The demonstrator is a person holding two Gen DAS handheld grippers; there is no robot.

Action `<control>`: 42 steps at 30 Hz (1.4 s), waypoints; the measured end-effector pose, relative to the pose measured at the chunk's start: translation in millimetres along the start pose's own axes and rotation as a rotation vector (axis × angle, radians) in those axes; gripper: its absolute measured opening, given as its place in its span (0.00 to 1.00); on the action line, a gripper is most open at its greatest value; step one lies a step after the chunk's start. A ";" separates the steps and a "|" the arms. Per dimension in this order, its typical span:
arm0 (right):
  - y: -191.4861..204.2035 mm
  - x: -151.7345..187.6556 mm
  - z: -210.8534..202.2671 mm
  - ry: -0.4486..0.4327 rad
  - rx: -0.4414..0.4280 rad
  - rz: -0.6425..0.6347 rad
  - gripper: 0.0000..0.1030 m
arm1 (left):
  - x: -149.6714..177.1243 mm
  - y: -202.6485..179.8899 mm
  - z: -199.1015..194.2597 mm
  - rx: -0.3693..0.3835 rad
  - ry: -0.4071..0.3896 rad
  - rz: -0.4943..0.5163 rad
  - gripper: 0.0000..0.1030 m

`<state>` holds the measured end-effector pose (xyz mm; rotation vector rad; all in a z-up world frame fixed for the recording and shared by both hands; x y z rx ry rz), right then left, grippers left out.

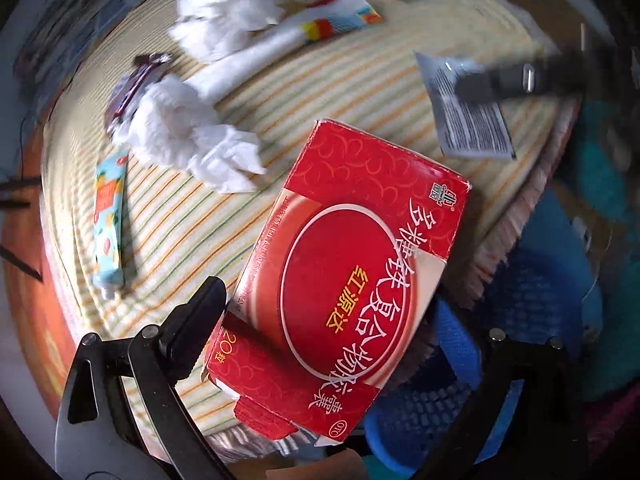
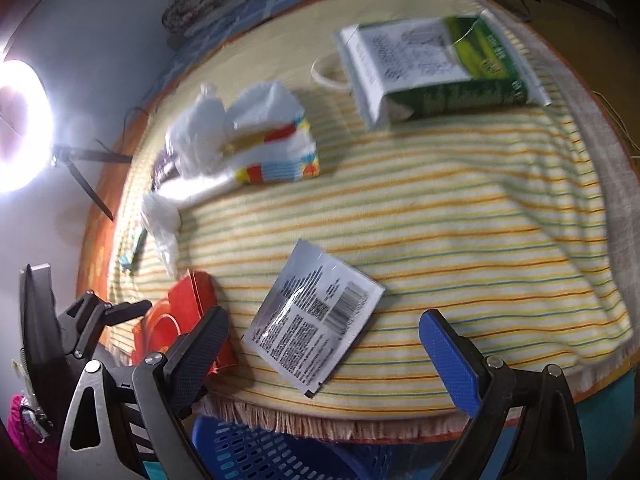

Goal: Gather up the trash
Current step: 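Grasp the red tissue box with the left tool while the right tool grasps the white receipt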

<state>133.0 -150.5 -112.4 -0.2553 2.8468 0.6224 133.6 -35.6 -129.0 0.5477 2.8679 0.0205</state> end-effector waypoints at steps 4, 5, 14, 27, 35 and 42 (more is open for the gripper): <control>15.0 -0.6 8.2 0.003 0.107 -0.062 0.96 | 19.0 13.6 -7.7 0.052 -0.038 -0.133 0.94; 18.2 -0.9 10.1 0.000 0.131 -0.072 0.96 | 22.1 17.5 -9.1 0.053 -0.046 -0.155 0.93; 42.8 -2.3 12.9 -0.024 0.272 -0.315 0.54 | 50.8 49.0 -19.8 0.039 -0.083 -0.275 0.91; 5.3 -11.5 -10.2 -0.062 0.097 -0.155 0.14 | 40.7 48.0 -29.5 0.076 -0.115 -0.310 0.77; 7.7 -9.5 -29.6 -0.116 0.059 -0.167 0.02 | 53.1 56.2 -35.8 0.114 -0.104 -0.358 0.16; 16.9 -5.6 -16.2 -0.106 0.075 -0.179 0.07 | 54.9 61.8 -40.1 0.104 -0.121 -0.381 0.15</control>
Point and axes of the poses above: each gripper's, at about its wrist camera, not at the fingertips, and z roughly the way its jaws point, y to its left, x to its underside, the point moved 3 cm from there along z, roughly the way its jaws point, and after that the axes turned 5 degrees about -z, right-handed, at the moved point
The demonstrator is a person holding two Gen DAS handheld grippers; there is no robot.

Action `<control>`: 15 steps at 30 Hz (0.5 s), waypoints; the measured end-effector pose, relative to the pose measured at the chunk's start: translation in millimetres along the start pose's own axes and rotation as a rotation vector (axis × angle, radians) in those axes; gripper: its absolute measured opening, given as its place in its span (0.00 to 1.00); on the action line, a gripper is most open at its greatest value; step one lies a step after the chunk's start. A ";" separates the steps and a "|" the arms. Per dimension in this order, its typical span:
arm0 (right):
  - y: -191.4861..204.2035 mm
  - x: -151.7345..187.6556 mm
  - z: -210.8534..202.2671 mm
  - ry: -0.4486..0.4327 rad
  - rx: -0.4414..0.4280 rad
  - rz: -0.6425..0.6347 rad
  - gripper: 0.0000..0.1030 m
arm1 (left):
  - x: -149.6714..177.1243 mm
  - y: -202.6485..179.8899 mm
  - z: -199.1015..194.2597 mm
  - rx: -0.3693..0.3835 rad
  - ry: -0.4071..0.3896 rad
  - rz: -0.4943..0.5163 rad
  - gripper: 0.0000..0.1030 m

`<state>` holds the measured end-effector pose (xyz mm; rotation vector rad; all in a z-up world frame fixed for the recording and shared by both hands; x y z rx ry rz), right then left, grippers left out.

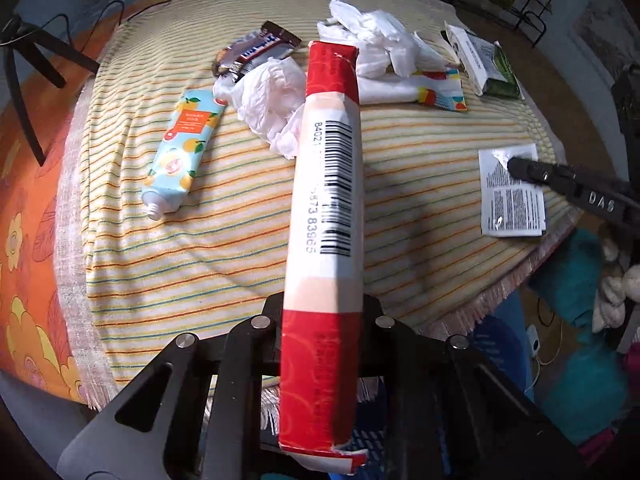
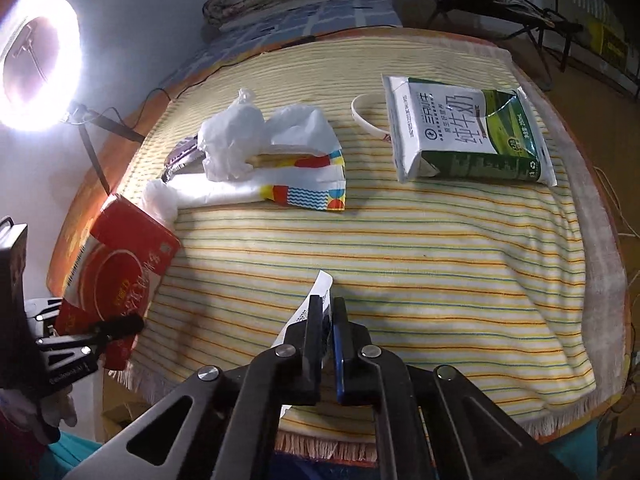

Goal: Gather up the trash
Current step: 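Grasp the red tissue box with the left tool while the right tool grasps the white receipt, then carry the box and receipt to the blue basket and open both tools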

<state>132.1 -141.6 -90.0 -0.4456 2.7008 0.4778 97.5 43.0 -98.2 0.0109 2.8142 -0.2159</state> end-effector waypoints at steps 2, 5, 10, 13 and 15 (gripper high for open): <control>2.9 2.7 9.6 0.035 -0.025 0.002 0.13 | 0.2 2.2 -4.1 0.004 -0.010 -0.011 0.15; 3.5 6.0 13.7 0.035 -0.020 -0.007 0.10 | 3.4 5.4 -14.1 0.019 -0.028 -0.017 0.15; 0.8 1.6 -5.4 -0.026 -0.048 0.004 0.01 | 11.8 6.9 -33.7 0.057 -0.054 -0.034 0.15; -2.7 2.1 -20.1 -0.060 -0.059 0.015 0.00 | 22.1 1.9 -45.7 0.068 -0.068 -0.017 0.15; -4.7 4.9 -29.0 -0.075 -0.062 0.020 0.00 | 30.3 -1.8 -52.1 0.067 -0.077 -0.004 0.15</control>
Point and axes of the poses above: each gripper's, at about its wrist camera, not at the fingertips, and z roughly the way its jaws point, y to its left, x to its underside, the point moved 3 cm from there along z, roughly the way its jaws point, and after that the axes turned 5 degrees about -z, right-handed, at the moved point
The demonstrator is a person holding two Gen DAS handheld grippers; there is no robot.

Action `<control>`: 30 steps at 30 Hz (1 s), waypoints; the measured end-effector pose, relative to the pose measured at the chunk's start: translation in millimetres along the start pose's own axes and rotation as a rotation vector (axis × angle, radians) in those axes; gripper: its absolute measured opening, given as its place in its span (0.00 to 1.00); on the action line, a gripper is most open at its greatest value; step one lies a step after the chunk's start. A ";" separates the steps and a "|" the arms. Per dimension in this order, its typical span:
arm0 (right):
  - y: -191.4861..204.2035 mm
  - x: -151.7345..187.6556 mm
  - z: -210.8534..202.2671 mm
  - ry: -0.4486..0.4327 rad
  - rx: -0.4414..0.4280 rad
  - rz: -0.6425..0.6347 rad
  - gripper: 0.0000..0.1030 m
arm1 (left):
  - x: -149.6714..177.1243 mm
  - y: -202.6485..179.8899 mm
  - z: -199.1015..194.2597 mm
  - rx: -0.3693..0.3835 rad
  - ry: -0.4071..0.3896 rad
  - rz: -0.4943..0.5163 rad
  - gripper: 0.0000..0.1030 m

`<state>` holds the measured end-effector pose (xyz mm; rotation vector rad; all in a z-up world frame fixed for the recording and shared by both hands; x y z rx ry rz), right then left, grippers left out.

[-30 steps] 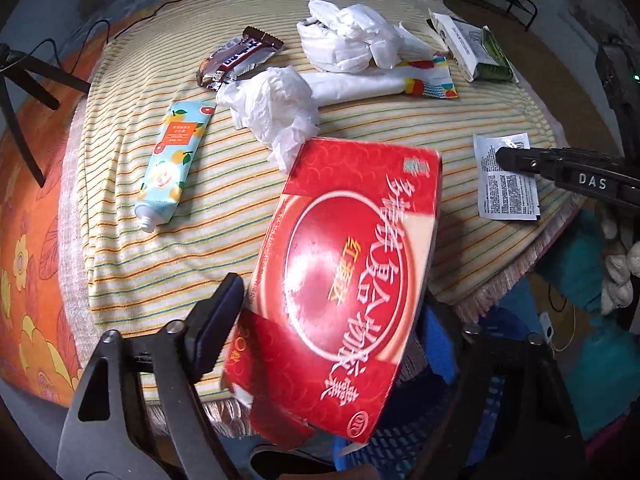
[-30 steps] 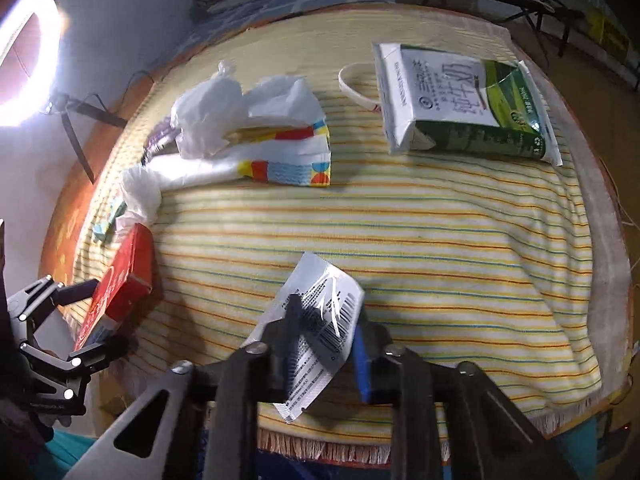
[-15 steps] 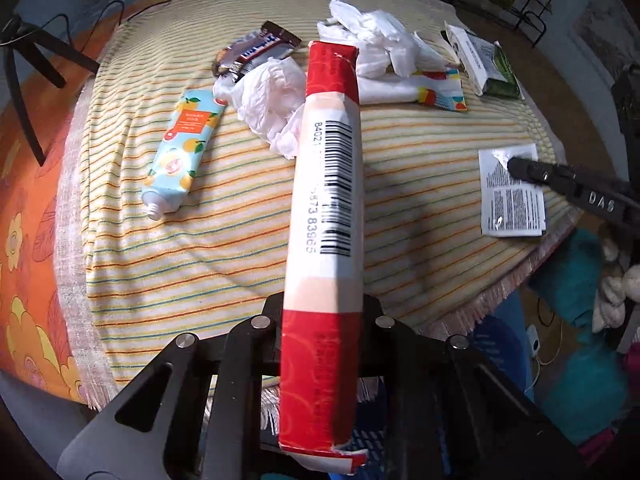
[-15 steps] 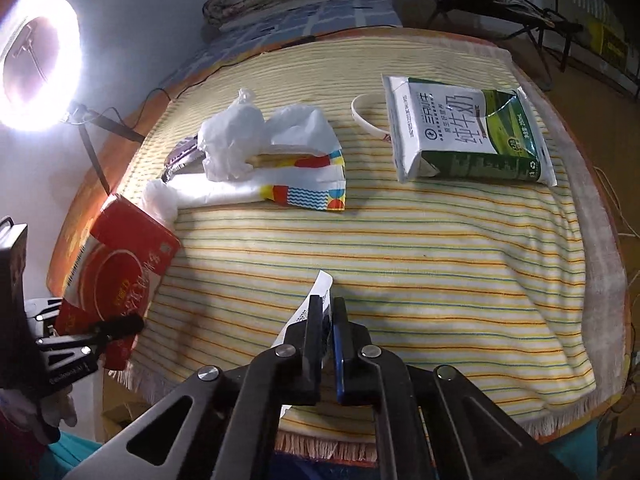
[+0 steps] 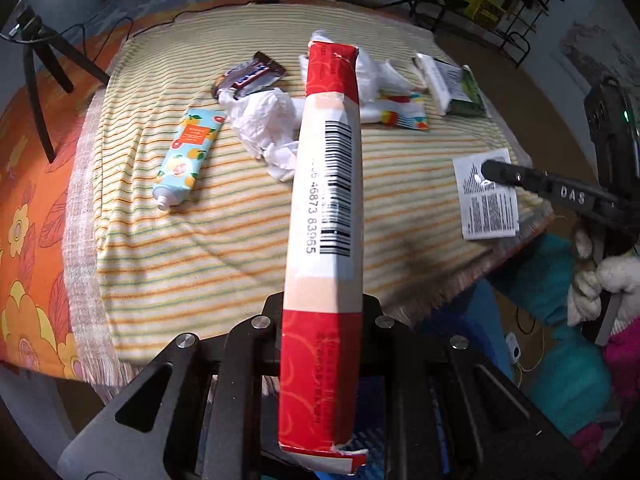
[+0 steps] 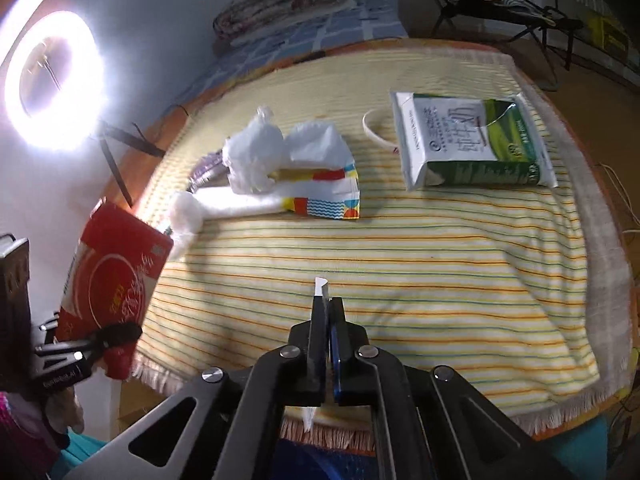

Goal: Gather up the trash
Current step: 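Carry the box and receipt to the blue basket and open both tools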

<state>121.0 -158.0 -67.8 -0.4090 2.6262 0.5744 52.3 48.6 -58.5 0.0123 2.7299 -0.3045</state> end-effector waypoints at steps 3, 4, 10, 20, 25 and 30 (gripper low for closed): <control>-2.9 3.0 -9.7 -0.018 0.006 0.004 0.00 | 10.0 -7.9 -1.8 -0.044 -0.006 0.036 0.15; -2.7 3.0 -11.1 -0.022 0.006 0.009 0.00 | 15.4 -11.4 -2.2 -0.040 0.003 0.045 0.15; 0.4 12.6 -37.6 -0.058 -0.020 0.008 0.00 | 42.9 -33.1 -3.4 -0.008 0.032 0.073 0.15; 15.8 57.3 -65.2 -0.039 -0.081 -0.016 0.00 | 92.0 -60.3 -6.8 0.055 0.087 0.085 0.15; 28.3 83.1 -63.1 -0.008 -0.099 -0.036 0.00 | 118.0 -66.6 3.1 0.049 0.131 0.086 0.15; 41.8 107.0 -56.2 0.026 -0.095 -0.076 0.00 | 138.2 -70.9 16.6 0.043 0.172 0.088 0.15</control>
Point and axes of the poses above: each gripper's, at about its wrist camera, not at the fingertips, and z roughly the way its jaws point, y to its left, x to its underside, the point moved 3 cm from there along z, roughly the way its jaws point, and after that the axes turned 5 degrees about -z, right-handed, at the moved point
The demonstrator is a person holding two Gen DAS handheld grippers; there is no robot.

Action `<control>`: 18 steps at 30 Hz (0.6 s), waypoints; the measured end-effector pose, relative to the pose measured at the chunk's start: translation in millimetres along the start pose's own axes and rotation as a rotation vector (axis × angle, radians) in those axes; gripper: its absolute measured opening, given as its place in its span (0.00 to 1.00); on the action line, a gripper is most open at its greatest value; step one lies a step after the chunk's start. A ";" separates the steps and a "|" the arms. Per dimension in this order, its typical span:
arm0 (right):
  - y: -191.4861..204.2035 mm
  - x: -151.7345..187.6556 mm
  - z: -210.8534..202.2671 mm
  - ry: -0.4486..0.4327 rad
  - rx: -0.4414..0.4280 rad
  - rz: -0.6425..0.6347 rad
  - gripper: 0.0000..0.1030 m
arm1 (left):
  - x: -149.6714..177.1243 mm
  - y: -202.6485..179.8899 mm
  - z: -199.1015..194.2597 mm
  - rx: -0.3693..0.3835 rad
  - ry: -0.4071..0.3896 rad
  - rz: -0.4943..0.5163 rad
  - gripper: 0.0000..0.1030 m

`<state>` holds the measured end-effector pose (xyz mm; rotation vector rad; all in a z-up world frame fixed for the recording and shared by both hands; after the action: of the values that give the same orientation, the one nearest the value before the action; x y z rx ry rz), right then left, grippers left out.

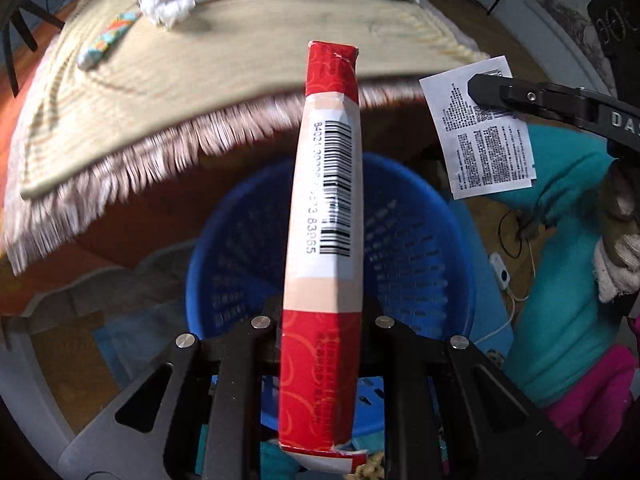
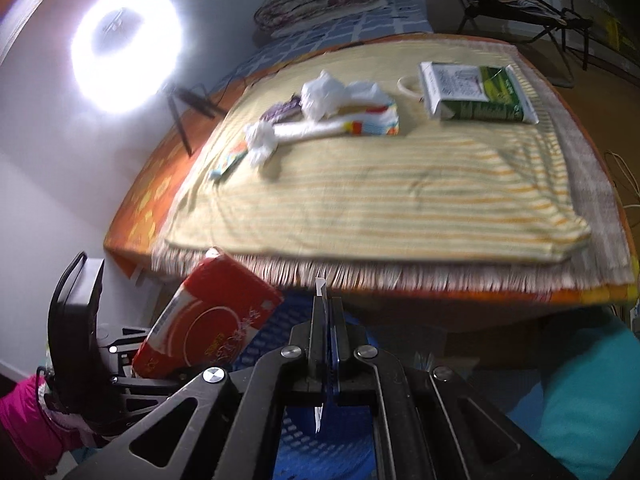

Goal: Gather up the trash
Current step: 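Carry the box and receipt to the blue basket and open both tools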

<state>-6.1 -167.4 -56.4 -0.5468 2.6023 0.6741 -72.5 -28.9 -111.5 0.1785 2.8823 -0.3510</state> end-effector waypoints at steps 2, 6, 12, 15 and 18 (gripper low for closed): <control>3.2 8.6 6.0 0.019 -0.005 -0.003 0.00 | 4.7 0.0 6.8 -0.001 0.018 -0.001 0.15; 5.6 24.2 21.5 0.067 -0.018 0.005 0.00 | 11.8 -2.1 23.5 -0.016 0.057 0.005 0.16; 9.4 44.8 39.5 0.123 -0.027 0.014 0.00 | 22.4 -10.8 40.2 -0.024 0.106 0.024 0.16; 9.6 49.0 45.3 0.139 -0.026 0.018 0.01 | 25.4 -14.5 43.0 -0.030 0.118 0.039 0.19; 8.3 51.9 48.7 0.154 -0.026 0.022 0.04 | 26.1 -18.6 44.5 -0.030 0.122 0.041 0.31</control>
<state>-40.5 -149.0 -116.5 -0.6006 2.7494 0.6988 -90.9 -55.5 -155.8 0.2624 2.9969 -0.2992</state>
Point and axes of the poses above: each gripper's, at about its wrist camera, not at the fingertips, and z roughly the way its jaws point, y to its left, x to its underside, the point moved 3 cm from there along z, roughly the way its jaws point, and after that the axes turned 5 degrees about -z, right-handed, at the moved point
